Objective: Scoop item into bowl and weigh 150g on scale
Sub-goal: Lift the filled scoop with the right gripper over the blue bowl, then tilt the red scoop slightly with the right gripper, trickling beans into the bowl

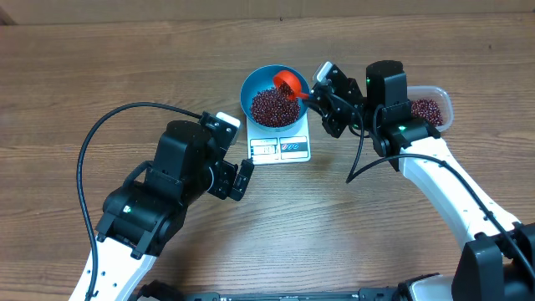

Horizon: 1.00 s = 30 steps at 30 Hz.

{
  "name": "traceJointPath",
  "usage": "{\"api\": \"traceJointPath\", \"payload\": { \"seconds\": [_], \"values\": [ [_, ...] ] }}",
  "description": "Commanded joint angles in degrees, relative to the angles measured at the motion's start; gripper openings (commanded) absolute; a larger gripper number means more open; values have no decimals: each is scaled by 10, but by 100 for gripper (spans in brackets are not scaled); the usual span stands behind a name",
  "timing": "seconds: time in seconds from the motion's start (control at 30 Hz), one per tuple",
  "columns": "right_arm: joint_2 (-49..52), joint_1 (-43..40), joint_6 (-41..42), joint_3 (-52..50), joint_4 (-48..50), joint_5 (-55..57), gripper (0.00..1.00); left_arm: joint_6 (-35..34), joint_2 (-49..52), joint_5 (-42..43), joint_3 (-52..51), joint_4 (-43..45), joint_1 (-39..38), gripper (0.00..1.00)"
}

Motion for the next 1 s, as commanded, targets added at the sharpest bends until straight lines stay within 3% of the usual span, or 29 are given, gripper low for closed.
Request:
{"api": "traceJointPath", "payload": {
  "seconds": [0.0, 0.97],
  "values": [
    [2, 1, -12, 21, 4, 6, 4, -3, -3, -4, -2, 1, -4, 100],
    [2, 1, 42, 21, -21, 11, 4, -3, -3, -4, -2, 1, -4, 100]
  ]
}}
